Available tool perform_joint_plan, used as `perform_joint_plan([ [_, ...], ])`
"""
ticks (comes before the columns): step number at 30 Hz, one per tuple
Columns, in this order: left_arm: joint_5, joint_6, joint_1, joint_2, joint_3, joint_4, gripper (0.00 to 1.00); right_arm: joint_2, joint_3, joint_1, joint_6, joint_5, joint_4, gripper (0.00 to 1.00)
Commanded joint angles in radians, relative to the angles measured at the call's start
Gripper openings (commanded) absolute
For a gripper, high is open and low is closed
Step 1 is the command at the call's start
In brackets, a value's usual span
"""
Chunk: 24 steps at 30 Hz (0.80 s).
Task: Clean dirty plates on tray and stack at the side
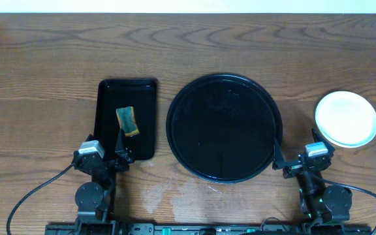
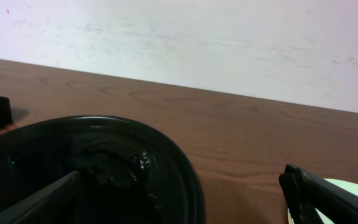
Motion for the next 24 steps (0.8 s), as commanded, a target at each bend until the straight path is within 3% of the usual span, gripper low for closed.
perform_joint_plan([
  [1,-0.01,0.006,0.004,-0.01,-0.012,-0.049,0.87,-0.006,-0.005,0.001,0.005,0.009,0.0,0.99],
  [24,-0.074,0.007,-0.02,-0.01,-0.012,0.023,0.87,-0.006,-0.005,0.001,0.005,0.009,0.0,0.99],
])
